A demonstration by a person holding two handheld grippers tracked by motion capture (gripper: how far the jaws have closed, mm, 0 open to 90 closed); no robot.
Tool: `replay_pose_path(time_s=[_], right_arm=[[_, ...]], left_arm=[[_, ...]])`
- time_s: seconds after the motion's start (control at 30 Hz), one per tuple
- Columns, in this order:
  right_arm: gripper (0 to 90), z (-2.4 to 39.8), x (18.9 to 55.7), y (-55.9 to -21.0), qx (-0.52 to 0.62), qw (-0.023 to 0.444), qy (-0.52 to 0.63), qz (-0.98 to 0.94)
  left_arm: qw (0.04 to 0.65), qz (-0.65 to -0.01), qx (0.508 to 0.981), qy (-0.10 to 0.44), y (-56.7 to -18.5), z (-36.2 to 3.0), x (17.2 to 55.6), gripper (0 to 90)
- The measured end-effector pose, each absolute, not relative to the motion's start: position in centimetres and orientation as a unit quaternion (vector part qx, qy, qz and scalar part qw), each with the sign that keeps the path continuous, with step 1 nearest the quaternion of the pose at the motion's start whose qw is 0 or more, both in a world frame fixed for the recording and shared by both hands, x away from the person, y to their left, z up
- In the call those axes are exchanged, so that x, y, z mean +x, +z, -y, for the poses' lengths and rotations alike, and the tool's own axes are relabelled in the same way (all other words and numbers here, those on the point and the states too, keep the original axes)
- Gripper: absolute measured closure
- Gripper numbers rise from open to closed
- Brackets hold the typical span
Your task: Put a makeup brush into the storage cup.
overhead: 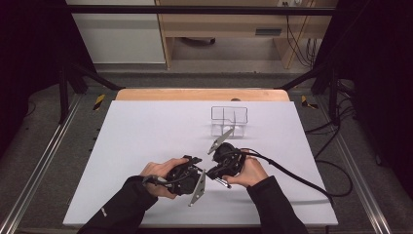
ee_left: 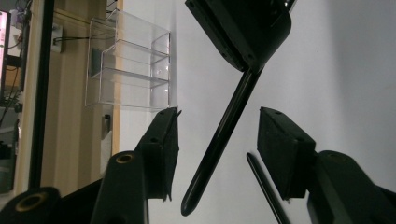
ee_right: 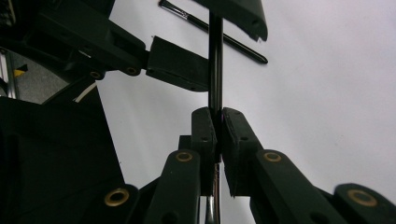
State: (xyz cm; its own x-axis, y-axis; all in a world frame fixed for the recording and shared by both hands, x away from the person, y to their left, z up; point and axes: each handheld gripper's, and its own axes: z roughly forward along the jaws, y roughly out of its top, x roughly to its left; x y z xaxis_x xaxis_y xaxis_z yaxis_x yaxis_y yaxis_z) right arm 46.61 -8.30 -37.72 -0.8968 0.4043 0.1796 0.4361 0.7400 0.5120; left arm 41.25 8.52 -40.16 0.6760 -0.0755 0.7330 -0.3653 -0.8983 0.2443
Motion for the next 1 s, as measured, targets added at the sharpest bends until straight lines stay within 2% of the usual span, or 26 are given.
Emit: replay_pose_path(time_s=[0.53, 1.0], right_arm=[[84.2, 8.21, 46.53, -37.83, -0.222, 0.033, -0.276, 0.934], [84.2, 8.16, 46.52, -37.92, -0.219, 0.036, -0.275, 0.936]], left_arm=[[0.172, 0.156, 0.887, 0.399, -40.61, -8.41, 40.98, 68.9], [0.153, 0.180, 0.888, 0.394, -41.00, -8.27, 40.82, 78.7]])
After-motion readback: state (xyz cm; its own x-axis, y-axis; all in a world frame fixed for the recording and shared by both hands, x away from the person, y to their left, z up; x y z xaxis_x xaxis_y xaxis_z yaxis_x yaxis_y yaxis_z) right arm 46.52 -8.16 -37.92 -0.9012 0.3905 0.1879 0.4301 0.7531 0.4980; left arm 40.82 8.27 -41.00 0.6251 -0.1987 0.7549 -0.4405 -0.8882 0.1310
